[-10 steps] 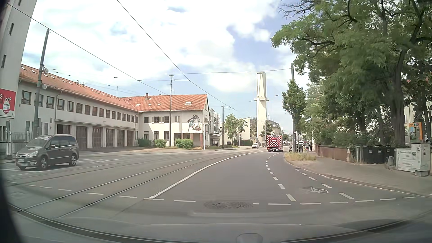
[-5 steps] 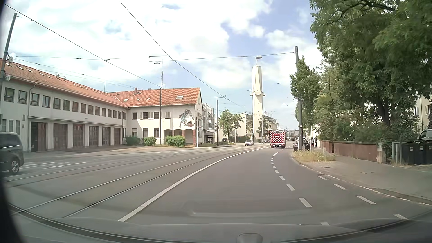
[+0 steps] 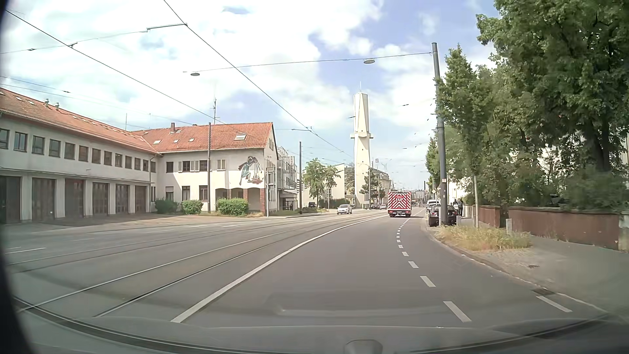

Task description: Follow the waypoints while adhering to traffic rules and regulations

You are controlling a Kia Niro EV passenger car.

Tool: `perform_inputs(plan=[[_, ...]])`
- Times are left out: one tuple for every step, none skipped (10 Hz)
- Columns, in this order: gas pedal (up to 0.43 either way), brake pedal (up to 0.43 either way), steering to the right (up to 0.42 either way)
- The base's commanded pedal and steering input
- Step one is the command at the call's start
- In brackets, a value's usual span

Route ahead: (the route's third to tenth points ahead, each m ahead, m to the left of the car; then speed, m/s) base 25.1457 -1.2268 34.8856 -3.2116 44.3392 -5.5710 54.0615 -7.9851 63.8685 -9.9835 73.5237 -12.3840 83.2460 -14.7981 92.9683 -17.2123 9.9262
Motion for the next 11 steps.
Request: perform_inputs(plan=[[0.000,0.024,0.040],[0.000,0.024,0.042],[0.000,0.030,0.043],[0.000,0.073,0.043],[0.000,0.128,0.043],[0.000,0.171,0.042],[0.000,0.189,0.041],[0.000,0.207,0.040],[0.000,0.220,0.038],[0.000,0.226,0.036],[0.000,0.226,0.036]])
